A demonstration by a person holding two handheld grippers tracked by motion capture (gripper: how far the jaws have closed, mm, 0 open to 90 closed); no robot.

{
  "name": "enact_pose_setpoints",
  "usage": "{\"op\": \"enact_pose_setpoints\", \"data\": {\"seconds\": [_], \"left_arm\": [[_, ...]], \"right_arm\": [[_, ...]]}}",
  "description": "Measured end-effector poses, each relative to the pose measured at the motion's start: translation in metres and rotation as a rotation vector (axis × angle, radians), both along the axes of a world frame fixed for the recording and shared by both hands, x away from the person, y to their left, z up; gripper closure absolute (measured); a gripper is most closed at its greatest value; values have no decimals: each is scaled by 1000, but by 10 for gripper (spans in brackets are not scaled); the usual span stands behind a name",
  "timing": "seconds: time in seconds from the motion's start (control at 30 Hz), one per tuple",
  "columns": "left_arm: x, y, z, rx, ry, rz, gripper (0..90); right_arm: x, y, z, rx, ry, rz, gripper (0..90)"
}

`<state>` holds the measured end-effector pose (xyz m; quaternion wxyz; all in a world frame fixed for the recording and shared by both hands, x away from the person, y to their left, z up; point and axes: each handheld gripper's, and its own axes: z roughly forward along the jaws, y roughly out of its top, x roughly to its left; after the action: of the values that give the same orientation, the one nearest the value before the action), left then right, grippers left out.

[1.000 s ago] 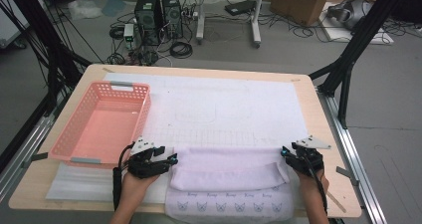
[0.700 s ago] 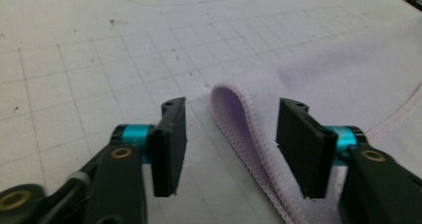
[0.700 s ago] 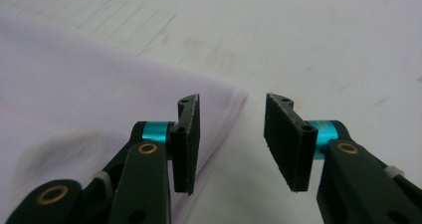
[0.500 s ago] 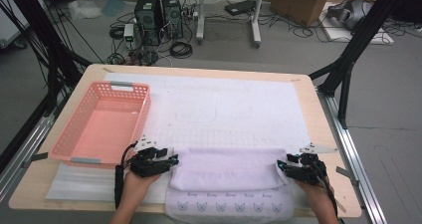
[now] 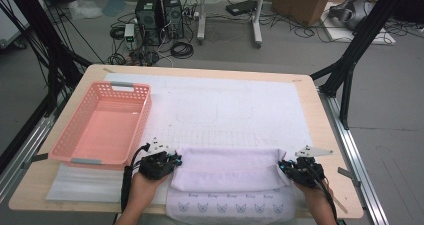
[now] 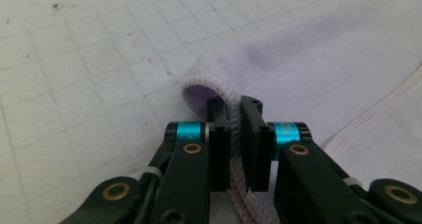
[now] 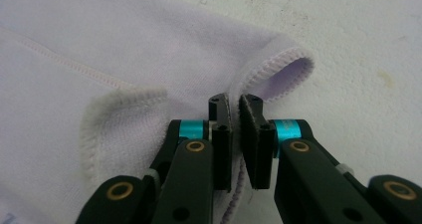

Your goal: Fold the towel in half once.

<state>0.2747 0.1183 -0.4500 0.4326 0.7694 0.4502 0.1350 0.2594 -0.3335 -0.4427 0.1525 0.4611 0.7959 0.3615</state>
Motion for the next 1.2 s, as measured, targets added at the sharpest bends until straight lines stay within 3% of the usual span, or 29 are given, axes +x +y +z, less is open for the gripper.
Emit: {"op": "enact_pose_setpoints", "data": {"seconds": [0.13,0.23,0.3,0.4,0.47,0.53,0.57,0.67,0.8,0.93,1.07,1.2], "left_arm": [[22,5,10,-62,-24,71,864],[38,8,12,-100,15,95,865],[37,5,10,-93,38,76,863],[25,7,6,-99,46,64,835],[20,10,1,-94,83,67,713],[14,13,-1,-110,71,75,625],[12,13,0,-107,80,79,542],[7,12,1,-97,78,80,456],[4,9,0,-72,54,68,433],[-1,-1,0,10,9,74,401],[-6,-8,-2,86,-40,72,391],[-7,-8,-2,87,-41,94,391]], "right_arm": [[8,3,2,-27,-65,-6,855],[16,5,6,-1,-88,-13,856],[20,5,7,14,-82,-14,855],[20,2,2,6,-66,-12,853],[21,0,0,11,-57,-11,848],[20,1,-1,3,-59,-10,826],[19,2,0,4,-65,-8,804],[15,0,2,23,-80,-29,687],[11,-6,1,46,-63,-31,585],[11,-1,-3,28,-22,-3,503],[11,1,-4,9,-24,14,470],[10,3,-4,-12,-30,22,520]]}}
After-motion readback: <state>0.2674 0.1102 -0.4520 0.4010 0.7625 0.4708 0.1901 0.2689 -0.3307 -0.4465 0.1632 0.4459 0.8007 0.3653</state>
